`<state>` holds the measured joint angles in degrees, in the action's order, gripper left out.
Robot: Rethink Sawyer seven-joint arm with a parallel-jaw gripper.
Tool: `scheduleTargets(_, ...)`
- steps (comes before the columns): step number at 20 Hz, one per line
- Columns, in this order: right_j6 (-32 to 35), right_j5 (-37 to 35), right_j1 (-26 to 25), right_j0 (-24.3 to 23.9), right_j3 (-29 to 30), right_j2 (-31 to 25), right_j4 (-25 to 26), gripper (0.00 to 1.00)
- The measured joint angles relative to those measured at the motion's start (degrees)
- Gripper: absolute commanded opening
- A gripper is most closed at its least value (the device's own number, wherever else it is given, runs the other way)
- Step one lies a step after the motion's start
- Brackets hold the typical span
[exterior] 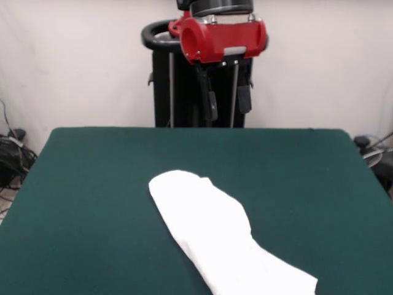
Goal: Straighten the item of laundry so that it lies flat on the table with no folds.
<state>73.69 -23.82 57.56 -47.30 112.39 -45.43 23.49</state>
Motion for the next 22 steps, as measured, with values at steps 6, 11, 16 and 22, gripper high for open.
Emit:
scheduleTargets(6, 0.0, 0.0, 0.0, 0.0, 0.0, 0.0, -1.2, 1.0)
scheduleTargets(11, 0.0, 0.1, 0.8, 0.1, 0.2, 0.1, -2.8, 1.0)
scheduleTargets(16, 0.0, 2.0, 2.5, 0.6, 0.4, 0.6, -6.2, 1.0)
scheduleTargets(22, 0.5, 6.3, 4.0, 2.8, 0.4, 2.9, -10.6, 1.0)
